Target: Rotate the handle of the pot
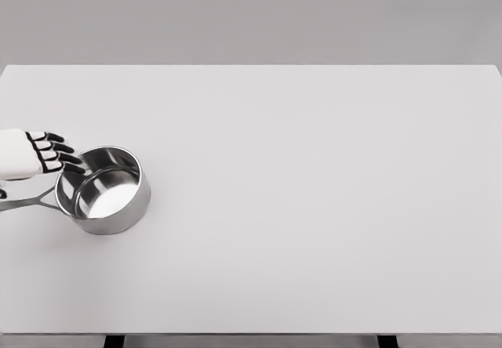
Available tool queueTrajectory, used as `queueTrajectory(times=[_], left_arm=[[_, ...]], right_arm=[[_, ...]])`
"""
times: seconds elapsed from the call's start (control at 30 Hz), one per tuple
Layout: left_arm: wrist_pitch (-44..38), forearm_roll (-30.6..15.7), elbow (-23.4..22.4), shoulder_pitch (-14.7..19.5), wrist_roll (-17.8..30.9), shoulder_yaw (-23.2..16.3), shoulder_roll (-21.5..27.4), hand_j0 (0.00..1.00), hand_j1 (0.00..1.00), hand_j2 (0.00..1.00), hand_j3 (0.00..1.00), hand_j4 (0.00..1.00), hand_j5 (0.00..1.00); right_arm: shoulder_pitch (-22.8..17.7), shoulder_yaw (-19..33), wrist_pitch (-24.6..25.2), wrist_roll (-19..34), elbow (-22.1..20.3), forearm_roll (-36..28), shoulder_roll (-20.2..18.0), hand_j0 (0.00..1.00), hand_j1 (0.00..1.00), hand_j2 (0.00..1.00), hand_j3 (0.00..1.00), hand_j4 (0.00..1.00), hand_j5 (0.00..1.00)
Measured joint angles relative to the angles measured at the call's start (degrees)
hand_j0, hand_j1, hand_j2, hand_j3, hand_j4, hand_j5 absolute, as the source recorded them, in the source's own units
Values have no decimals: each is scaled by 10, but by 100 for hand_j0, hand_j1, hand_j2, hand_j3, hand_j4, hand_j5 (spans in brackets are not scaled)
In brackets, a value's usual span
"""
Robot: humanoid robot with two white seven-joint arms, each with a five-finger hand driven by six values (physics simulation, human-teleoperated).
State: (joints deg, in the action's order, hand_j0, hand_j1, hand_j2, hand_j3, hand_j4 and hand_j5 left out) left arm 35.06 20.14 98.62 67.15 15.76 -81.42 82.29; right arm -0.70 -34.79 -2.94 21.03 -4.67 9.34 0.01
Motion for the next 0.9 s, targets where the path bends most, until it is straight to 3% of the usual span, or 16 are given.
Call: queueTrajectory(times=[0.17, 0.4, 0.9], left_arm=[[0, -17, 2, -15, -1, -6, 29, 100, 100, 100, 100, 100, 100], [0, -15, 2, -31, 1, -13, 29, 100, 100, 100, 100, 100, 100], [0, 41, 2, -31, 3, -16, 11, 100, 100, 100, 100, 100, 100]], right_arm=[[0, 0, 0, 0, 0, 0, 0, 100, 100, 100, 100, 100, 100], [0, 0, 0, 0, 0, 0, 0, 100, 100, 100, 100, 100, 100], [0, 0, 0, 0, 0, 0, 0, 100, 100, 100, 100, 100, 100]])
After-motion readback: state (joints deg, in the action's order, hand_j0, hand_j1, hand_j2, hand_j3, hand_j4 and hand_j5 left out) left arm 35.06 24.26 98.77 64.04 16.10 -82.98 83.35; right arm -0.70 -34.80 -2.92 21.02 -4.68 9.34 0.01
